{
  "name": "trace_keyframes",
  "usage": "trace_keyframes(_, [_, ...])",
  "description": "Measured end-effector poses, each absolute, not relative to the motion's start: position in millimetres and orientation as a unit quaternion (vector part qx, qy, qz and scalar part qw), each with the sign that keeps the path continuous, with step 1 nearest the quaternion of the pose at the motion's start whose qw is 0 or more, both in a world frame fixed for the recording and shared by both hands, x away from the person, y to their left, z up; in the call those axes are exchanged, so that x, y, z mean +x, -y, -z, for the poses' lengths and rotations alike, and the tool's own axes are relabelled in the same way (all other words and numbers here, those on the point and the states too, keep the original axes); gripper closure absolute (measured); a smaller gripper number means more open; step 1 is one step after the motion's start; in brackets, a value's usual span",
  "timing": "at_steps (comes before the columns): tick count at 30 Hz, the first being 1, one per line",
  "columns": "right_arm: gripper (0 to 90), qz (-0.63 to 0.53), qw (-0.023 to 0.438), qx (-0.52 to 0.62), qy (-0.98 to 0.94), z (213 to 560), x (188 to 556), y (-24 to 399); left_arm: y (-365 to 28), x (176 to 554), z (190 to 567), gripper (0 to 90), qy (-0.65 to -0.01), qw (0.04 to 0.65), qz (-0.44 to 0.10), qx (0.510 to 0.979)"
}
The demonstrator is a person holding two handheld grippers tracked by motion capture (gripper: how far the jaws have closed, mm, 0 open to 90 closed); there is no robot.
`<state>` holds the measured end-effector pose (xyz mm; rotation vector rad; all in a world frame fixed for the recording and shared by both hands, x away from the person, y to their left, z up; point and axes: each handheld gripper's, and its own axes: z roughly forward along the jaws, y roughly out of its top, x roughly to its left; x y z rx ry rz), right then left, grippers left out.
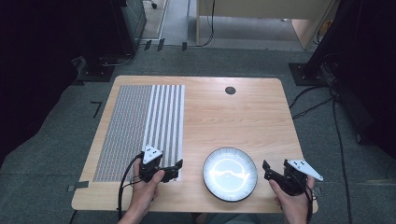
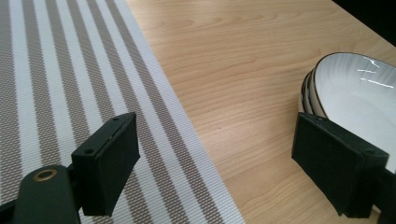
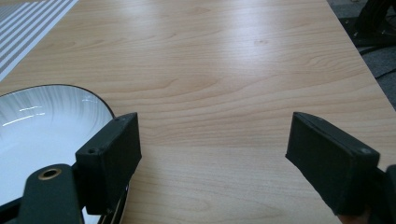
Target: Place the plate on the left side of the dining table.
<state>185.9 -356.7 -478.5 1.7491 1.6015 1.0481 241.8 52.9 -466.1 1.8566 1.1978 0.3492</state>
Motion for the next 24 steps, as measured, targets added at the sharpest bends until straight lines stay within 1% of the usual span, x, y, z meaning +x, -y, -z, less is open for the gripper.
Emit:
trace_keyframes(6, [16.8,-0.389,0.274,0.652,-0.59,477.4,186.2,352.8,-35.4,241.2,464.5,15.0,-0.469,0.439,-0.137,0.754])
trace_keyframes(17, [16.7,-0.393,0.265,0.648,-0.596,477.1,186.3,343.2,-5.2,239.3,461.6,15.0,-0.449,0.448,-0.127,0.763])
trace_keyframes(18, [15.6,-0.392,0.265,0.647,-0.598,477.3,186.8,341.6,0.0,237.9,462.4,15.0,-0.446,0.45,-0.124,0.764])
trace_keyframes(24, [15.6,-0.397,0.255,0.645,-0.601,477.5,187.5,337.8,13.2,234.5,467.1,15.0,-0.435,0.442,-0.122,0.775])
